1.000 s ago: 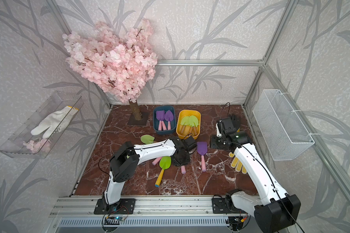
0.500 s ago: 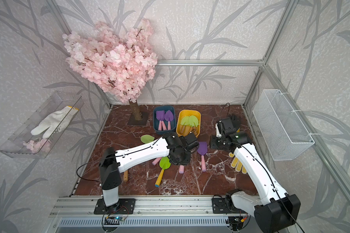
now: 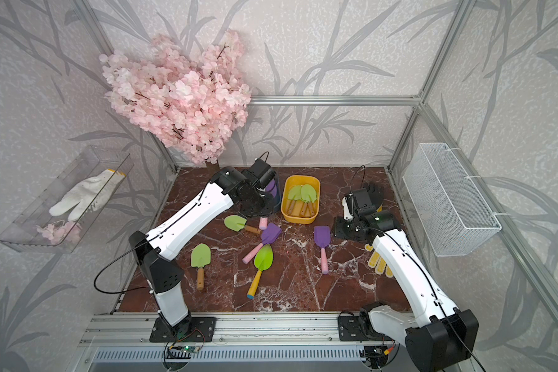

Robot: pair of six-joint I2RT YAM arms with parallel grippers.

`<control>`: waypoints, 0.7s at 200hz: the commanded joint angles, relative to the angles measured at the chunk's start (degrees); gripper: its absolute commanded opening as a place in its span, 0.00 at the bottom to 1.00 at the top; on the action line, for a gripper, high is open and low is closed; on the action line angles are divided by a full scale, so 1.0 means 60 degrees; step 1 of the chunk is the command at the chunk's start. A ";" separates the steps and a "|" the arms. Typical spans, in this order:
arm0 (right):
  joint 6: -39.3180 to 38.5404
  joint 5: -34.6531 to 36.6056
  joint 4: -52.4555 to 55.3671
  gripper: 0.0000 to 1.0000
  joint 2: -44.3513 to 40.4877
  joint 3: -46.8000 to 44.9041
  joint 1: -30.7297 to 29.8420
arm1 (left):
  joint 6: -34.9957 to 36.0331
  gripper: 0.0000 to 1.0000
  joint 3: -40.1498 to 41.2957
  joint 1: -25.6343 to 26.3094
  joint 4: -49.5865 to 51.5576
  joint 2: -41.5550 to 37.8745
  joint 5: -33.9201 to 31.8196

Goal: Sort the small shovels by color and place them into the storage box
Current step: Pick up the shovel from the center of the board, then place the shovel in the storage box.

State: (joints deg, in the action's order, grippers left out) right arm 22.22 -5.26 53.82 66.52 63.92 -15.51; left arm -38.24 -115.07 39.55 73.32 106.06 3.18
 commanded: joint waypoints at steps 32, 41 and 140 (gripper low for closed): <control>0.0076 -0.0423 -0.0166 0.51 -0.0203 -0.0269 0.0028 | 0.1483 0.13 -0.1857 -0.1252 -0.0388 0.1832 0.1285; 0.0091 -0.0453 -0.0181 0.51 -0.0231 -0.0310 0.0028 | 0.1591 0.13 -0.2451 -0.1382 -0.0163 0.2271 0.1279; 0.0120 -0.0662 -0.0097 0.51 -0.0408 -0.0486 0.0028 | 0.1147 0.12 -0.5689 -0.2515 -0.0374 0.5602 0.0926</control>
State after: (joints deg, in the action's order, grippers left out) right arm 22.68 -8.64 52.97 65.30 61.84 -15.51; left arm -30.57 -146.85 25.61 72.82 137.19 9.34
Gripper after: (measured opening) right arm 0.513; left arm 0.259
